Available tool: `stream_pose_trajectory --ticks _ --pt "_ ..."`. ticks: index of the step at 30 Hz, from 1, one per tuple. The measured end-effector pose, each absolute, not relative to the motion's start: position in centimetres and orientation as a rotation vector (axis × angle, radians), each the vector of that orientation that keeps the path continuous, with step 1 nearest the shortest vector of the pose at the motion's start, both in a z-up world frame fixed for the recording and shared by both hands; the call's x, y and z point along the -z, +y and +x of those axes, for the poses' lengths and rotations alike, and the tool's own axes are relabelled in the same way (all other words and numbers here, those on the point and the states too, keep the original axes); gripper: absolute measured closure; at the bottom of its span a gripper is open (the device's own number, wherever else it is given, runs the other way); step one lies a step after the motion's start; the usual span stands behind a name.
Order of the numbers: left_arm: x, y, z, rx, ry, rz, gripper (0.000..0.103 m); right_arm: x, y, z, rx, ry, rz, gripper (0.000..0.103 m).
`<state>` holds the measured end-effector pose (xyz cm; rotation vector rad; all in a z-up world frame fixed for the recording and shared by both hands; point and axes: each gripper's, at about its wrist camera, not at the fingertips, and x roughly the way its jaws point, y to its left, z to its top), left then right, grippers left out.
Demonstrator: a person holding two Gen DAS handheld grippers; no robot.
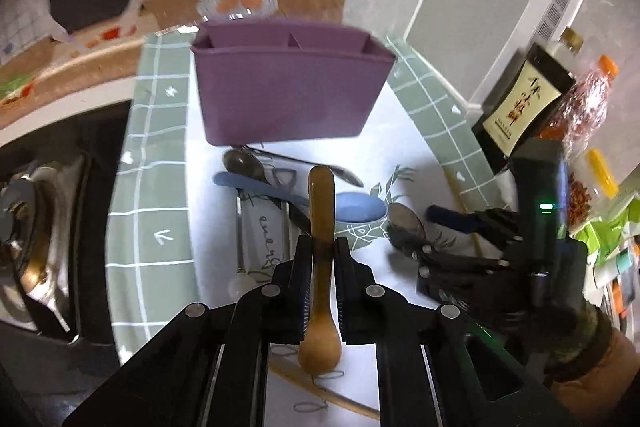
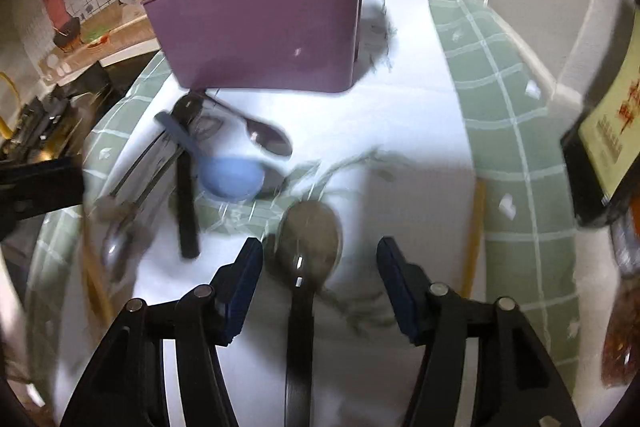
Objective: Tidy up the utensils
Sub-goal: 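Grasp the wooden spoon with the left tool while the right tool holds the metal spoon, then lift both utensils over the purple caddy and open both tools to drop them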
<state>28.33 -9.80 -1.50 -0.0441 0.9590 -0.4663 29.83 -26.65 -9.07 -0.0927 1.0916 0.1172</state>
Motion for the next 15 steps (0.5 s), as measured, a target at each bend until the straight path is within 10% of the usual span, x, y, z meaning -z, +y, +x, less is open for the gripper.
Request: stream_pose_trajectory --ticks 2,15 --pt "0.8 -9.6 27.9 0.471 0.95 -0.054 0.092 8.9 -26.3 30.0 -0.117 1.093 -0.118 0.072" --pt "-1.1 -9.6 26.2 0.462 0.891 -0.025 0.092 2.6 -27.1 26.4 -0.138 0.944 -0.087 0.072"
